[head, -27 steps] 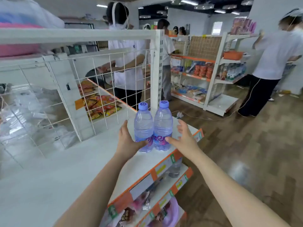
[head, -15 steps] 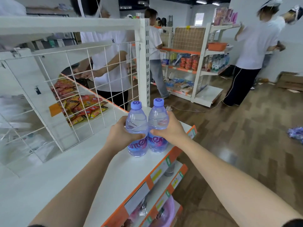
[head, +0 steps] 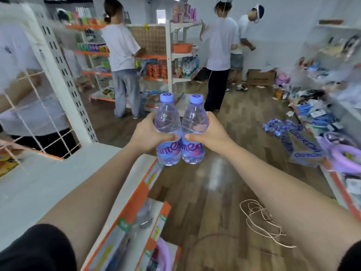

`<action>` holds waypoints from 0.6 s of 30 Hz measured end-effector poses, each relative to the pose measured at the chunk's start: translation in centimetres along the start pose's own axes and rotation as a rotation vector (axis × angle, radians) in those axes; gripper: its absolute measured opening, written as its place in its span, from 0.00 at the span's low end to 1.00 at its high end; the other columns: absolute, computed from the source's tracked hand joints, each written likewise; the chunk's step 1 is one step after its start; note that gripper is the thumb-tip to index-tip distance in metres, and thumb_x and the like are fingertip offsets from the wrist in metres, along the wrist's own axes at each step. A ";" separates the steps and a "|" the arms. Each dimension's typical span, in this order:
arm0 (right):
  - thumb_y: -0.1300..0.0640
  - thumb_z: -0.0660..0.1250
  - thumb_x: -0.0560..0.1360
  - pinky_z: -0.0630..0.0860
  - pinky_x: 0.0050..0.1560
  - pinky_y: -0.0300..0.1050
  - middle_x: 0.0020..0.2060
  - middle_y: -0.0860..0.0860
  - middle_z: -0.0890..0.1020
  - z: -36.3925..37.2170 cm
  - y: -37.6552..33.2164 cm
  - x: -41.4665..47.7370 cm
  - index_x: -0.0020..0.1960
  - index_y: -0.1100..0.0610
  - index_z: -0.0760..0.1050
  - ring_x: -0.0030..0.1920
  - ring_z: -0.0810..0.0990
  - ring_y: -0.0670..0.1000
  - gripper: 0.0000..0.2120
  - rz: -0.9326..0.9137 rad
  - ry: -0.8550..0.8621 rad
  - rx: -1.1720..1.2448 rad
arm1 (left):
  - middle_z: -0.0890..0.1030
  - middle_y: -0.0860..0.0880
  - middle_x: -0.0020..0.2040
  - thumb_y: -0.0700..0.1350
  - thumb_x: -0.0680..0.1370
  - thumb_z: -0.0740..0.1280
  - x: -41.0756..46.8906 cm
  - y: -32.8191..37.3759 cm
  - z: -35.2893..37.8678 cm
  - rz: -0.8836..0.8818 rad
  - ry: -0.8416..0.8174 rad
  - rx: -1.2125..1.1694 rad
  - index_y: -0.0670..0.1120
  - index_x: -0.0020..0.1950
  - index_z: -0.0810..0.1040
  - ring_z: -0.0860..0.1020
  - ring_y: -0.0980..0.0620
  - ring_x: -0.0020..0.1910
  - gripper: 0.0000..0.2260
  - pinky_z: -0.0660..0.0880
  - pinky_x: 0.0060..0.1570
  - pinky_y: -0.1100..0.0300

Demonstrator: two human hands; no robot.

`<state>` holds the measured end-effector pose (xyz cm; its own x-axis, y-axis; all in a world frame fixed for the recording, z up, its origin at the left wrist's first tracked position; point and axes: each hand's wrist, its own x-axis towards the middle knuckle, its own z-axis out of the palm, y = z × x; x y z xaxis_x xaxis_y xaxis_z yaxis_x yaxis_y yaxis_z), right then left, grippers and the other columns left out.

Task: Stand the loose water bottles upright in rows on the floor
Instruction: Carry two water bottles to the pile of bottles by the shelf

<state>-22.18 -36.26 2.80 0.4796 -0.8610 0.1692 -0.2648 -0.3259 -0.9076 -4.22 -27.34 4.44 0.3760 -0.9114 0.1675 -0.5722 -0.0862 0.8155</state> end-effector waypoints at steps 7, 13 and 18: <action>0.61 0.77 0.66 0.73 0.48 0.37 0.42 0.38 0.74 -12.0 9.4 7.3 0.62 0.55 0.67 0.43 0.76 0.39 0.29 0.098 0.124 -0.020 | 0.79 0.52 0.53 0.52 0.58 0.79 12.0 3.9 13.7 0.036 -0.180 -0.022 0.44 0.61 0.71 0.78 0.51 0.52 0.35 0.73 0.49 0.60; 0.45 0.81 0.55 0.79 0.56 0.53 0.53 0.46 0.81 -19.6 17.9 13.3 0.60 0.49 0.70 0.54 0.82 0.49 0.37 0.213 0.232 -0.083 | 0.78 0.53 0.53 0.48 0.63 0.79 21.1 5.8 24.5 0.047 -0.305 -0.032 0.46 0.61 0.71 0.78 0.53 0.51 0.30 0.72 0.47 0.62; 0.38 0.78 0.57 0.80 0.54 0.56 0.50 0.45 0.82 -24.6 25.1 20.0 0.58 0.48 0.73 0.51 0.83 0.48 0.34 0.285 0.280 -0.099 | 0.79 0.53 0.53 0.47 0.63 0.79 29.3 6.9 31.5 0.057 -0.410 -0.037 0.46 0.62 0.71 0.79 0.53 0.50 0.30 0.74 0.45 0.63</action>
<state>-39.83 -71.29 -7.14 0.1324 -0.9908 0.0272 -0.4400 -0.0833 -0.8941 -20.14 -67.29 -2.50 0.0182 -0.9997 -0.0154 -0.5544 -0.0229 0.8320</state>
